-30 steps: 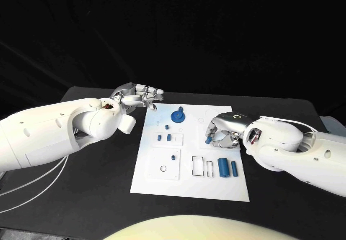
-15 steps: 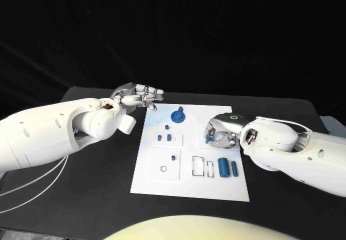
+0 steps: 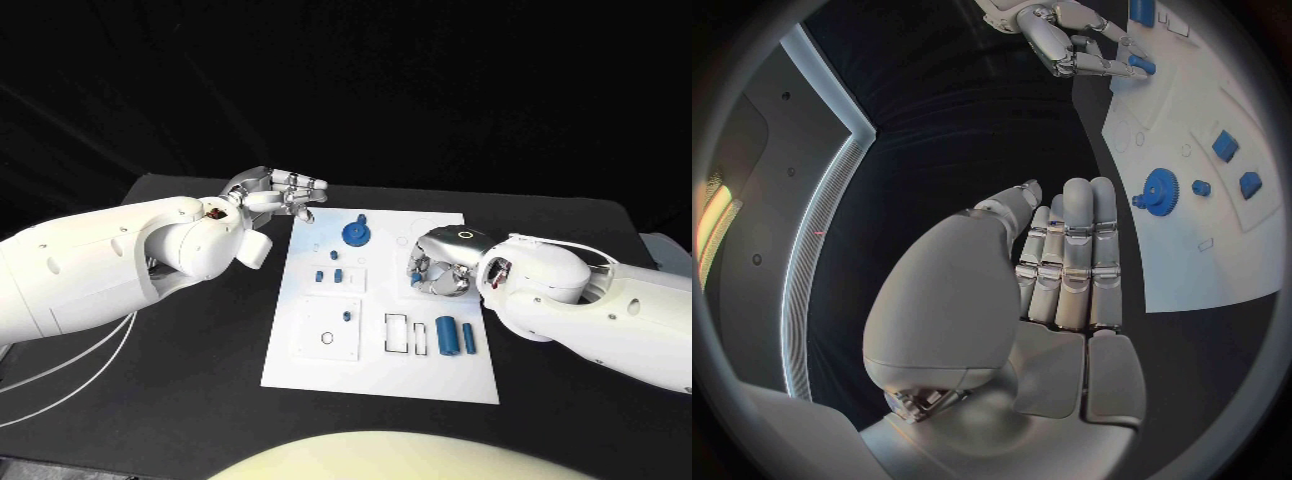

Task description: Assemble the parts on the task board

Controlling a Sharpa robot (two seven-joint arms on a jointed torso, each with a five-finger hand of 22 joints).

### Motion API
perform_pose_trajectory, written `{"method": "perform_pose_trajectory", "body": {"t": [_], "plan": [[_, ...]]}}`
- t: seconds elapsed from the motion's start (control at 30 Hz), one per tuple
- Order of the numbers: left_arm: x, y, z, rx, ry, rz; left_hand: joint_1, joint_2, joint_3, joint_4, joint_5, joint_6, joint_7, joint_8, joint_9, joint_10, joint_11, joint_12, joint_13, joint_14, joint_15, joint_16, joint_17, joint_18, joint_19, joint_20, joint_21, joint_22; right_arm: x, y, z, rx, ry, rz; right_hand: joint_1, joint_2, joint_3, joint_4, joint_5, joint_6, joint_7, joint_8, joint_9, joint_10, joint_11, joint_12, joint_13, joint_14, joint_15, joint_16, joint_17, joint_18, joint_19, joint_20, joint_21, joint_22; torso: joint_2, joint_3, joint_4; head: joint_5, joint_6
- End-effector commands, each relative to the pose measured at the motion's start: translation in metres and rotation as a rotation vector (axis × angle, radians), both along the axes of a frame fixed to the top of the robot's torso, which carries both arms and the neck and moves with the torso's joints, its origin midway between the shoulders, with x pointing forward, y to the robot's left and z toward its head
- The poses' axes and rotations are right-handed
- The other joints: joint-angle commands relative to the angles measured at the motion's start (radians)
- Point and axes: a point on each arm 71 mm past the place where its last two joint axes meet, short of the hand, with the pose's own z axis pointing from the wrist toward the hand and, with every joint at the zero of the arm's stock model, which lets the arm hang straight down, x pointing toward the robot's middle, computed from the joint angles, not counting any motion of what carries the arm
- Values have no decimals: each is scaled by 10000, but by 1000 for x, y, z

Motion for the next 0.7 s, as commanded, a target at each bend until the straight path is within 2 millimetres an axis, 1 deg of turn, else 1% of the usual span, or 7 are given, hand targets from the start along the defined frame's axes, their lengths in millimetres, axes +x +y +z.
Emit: {"method": "perform_pose_trajectory", "body": {"t": [0.03, 0.3, 0.43, 0.57, 0.6, 0.7], "plan": [[-1, -2, 1, -43, -26, -193, -74, 60, -45, -14, -9, -38, -2, -26, 3, -64, -5, 40, 16, -23, 36, -30, -17, 130, 0, 61, -69, -9, -1, 2, 0, -8, -214, 13, 90, 157, 89, -40, -95, 173, -41, 112, 85, 143, -38, 79, 19, 613, -123, 45, 424, -47, 66, -53, 112, 1482, -1, -2, -2, -4, 1], [-1, -2, 1, -34, -19, -176, -67, 74, -47, -18, -5, -45, -3, -27, 3, -77, -5, 48, 17, -25, 35, -36, -19, 132, 1, 63, -80, -17, -5, 3, 5, 313, -586, 47, 128, 242, 171, -78, -163, 289, -89, 170, 145, 284, -89, 74, 28, 626, -167, 85, 477, -78, 131, -98, 257, 1549, -15, 4, -10, -30, 25], [0, -1, 1, -29, -16, -167, -67, 74, -47, -18, -5, -45, -3, -27, 3, -77, -5, 48, 17, -25, 35, -36, -19, 132, 1, 63, -80, -17, -10, 1, 10, 527, -704, 65, 135, 249, 181, -86, -167, 299, -92, 176, 152, 296, -92, 69, 28, 628, -172, 90, 483, -84, 143, -103, 285, 1561, -25, -2, -14, -33, 43], [0, -1, 0, -18, -13, -144, -56, 85, -43, -25, -2, -49, -3, -27, 3, -85, -6, 52, 18, -25, 34, -39, -20, 134, 3, 63, -85, -21, -15, 1, 23, 910, -841, 110, 135, 241, 180, -91, -171, 301, -91, 177, 154, 299, -93, 65, 27, 628, -173, 91, 484, -85, 146, -106, 291, 1565, -28, -2, -12, -41, 65], [0, -1, 0, -14, -8, -139, -56, 85, -43, -25, -2, -49, -3, -27, 3, -85, -6, 52, 18, -25, 34, -39, -20, 134, 3, 63, -85, -21, -18, 2, 29, 1106, -928, 175, 134, 230, 179, -97, -174, 302, -89, 177, 157, 299, -92, 59, 25, 629, -174, 94, 487, -88, 151, -108, 302, 1569, -22, -1, -11, -38, 68], [1, -1, 0, -15, -1, -147, -56, 85, -43, -25, -2, -49, -3, -27, 3, -85, -6, 52, 18, -25, 34, -39, -20, 134, 3, 63, -85, -21, -26, 6, 39, 1470, -1047, 353, 129, 214, 175, -102, -176, 302, -86, 177, 160, 299, -91, 52, 24, 632, -175, 102, 499, -97, 168, -110, 344, 1586, -22, 1, -13, -22, 76]]}}
